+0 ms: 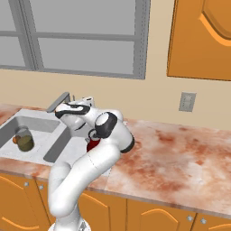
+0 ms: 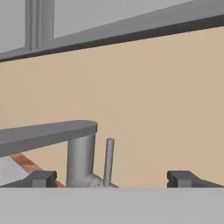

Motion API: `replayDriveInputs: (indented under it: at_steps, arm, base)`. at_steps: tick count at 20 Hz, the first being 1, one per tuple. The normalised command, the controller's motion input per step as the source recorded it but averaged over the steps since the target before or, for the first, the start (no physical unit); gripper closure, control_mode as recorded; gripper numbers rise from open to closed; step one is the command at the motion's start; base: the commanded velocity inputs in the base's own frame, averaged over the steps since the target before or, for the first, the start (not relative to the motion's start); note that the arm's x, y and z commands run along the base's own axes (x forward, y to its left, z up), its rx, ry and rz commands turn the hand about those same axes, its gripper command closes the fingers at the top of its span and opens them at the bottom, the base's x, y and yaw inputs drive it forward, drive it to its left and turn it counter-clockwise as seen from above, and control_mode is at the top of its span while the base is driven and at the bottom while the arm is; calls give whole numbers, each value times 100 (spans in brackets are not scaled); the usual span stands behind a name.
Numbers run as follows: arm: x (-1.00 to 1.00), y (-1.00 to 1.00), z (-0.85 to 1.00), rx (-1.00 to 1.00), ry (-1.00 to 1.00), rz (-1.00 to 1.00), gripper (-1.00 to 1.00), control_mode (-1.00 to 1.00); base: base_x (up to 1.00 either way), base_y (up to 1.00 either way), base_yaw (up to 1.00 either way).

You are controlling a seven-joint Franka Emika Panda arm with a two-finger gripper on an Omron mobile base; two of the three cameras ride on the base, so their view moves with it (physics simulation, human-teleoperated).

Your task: Pick the jar and kettle and place them in the sink. Then turn on the water.

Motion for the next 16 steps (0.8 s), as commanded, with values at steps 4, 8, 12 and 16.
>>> replayDriveInputs:
  at_steps: [4,8,12,16]
  arm:
    - [42,0,0,0,0,0,-100,-100]
    - [35,0,-4,0,0,0,-100,-100]
    - [23,2,-14,0,0,0,-100,-100]
    - [8,0,-8,0,0,0,-100,-100]
  base:
    - [0,0,0]
    - [0,0,0]
    - [0,0,0]
    - [0,0,0]
